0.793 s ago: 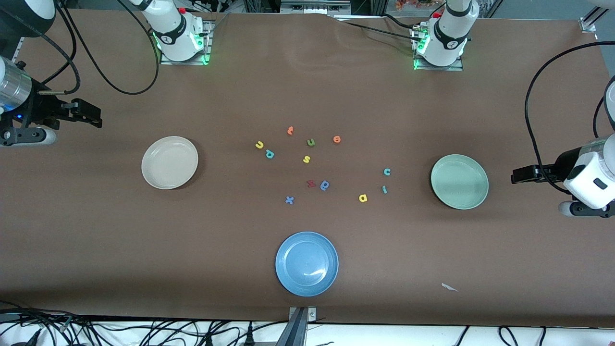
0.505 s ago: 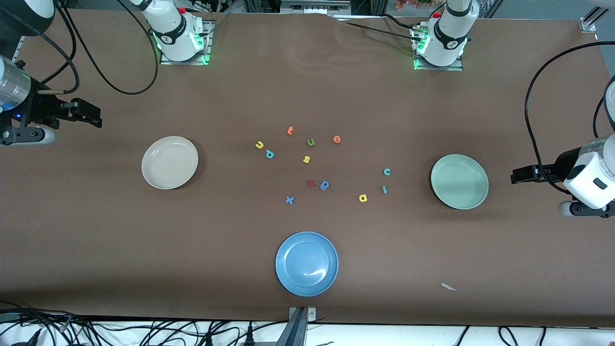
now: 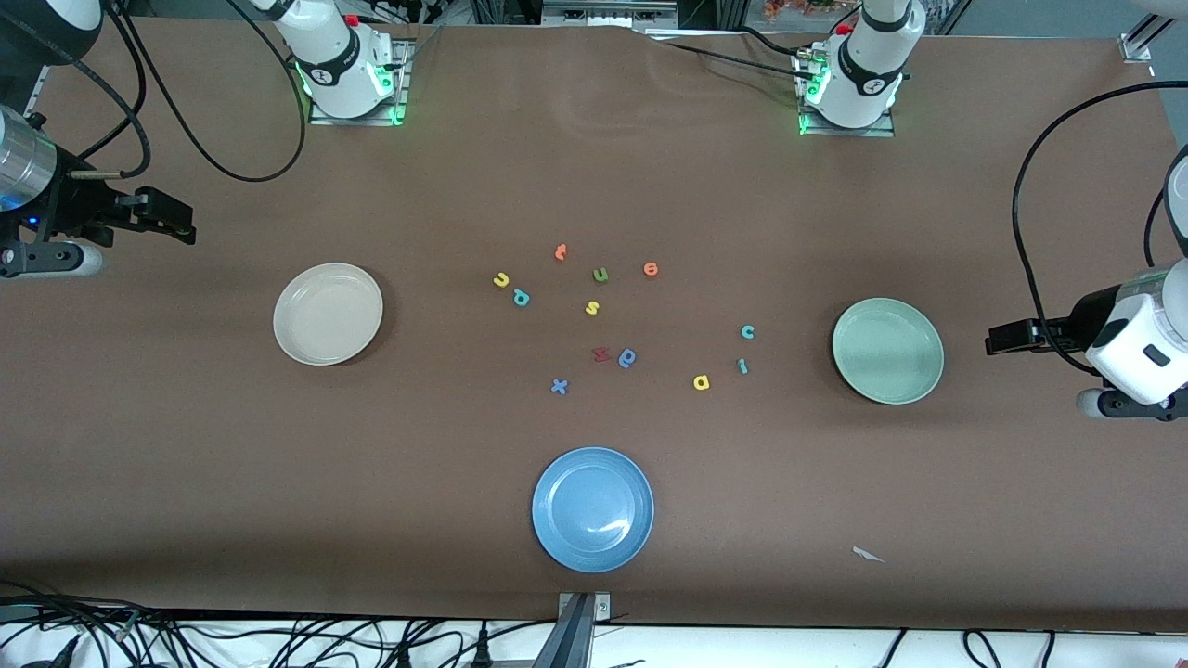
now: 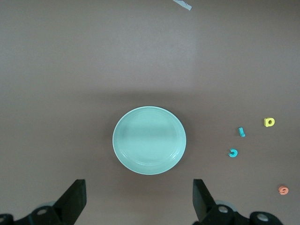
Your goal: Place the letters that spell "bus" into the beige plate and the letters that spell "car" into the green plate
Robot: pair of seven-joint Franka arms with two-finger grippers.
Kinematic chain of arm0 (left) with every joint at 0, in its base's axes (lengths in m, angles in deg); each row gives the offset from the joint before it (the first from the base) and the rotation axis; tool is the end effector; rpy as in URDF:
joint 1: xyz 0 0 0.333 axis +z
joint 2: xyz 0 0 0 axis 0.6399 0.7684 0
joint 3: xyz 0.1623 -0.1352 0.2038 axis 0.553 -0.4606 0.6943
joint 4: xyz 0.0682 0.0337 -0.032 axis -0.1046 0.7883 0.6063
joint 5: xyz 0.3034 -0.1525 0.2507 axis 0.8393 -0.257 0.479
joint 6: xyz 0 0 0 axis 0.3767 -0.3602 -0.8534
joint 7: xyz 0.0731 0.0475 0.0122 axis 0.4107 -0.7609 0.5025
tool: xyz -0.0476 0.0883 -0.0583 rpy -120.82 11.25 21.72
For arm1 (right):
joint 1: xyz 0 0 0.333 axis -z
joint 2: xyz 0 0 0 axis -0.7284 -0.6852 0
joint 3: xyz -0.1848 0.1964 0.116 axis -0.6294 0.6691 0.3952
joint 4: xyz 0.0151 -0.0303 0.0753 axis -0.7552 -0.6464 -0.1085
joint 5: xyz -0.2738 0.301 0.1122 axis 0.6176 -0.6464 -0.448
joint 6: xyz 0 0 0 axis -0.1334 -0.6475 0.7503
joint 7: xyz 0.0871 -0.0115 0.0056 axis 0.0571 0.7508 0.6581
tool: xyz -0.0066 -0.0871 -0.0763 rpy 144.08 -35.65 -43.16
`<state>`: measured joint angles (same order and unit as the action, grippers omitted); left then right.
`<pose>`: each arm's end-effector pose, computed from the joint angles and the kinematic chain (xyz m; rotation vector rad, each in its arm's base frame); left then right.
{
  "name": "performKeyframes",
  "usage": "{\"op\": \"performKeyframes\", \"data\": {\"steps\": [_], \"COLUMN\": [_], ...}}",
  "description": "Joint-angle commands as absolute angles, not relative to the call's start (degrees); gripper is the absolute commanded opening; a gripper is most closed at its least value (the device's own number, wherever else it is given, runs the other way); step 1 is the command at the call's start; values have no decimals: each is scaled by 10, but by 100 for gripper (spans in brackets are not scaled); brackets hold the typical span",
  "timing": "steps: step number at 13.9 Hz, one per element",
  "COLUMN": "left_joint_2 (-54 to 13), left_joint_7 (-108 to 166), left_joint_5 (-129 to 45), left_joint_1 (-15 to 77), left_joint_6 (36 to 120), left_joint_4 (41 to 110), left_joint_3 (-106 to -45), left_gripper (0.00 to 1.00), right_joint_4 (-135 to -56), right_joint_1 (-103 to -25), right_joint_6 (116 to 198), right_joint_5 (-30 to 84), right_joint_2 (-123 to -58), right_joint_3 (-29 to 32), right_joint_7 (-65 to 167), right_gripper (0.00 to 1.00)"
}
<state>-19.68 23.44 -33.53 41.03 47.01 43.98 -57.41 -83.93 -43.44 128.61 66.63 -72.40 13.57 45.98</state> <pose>0.6930 0.0133 0.4844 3.1190 0.0652 -0.2303 0.6031 0.0281 0.5536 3.0990 0.0961 -0.1654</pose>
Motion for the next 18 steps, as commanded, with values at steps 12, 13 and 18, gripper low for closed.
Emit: {"op": "performKeyframes", "data": {"steps": [12, 13, 18], "left_joint_2": [-198, -198, -198], "left_joint_7": [227, 227, 227], "left_joint_5": [-351, -350, -344], "left_joint_1": [409, 410, 410], "left_joint_6": [476, 477, 477], "left_joint_4": [450, 450, 450], "left_joint_3": [-571, -571, -571], "left_gripper": [100, 100, 99], "right_joint_4": [-829, -829, -829], "right_joint_1": [-435, -435, -435], "right_joint_6": [1274, 1275, 1275], "right_joint_5": [639, 639, 639], "right_joint_2": [-723, -723, -723], "right_joint_3": [139, 139, 139], "right_joint_7": [456, 457, 457], "right_gripper": [100, 100, 100]}}
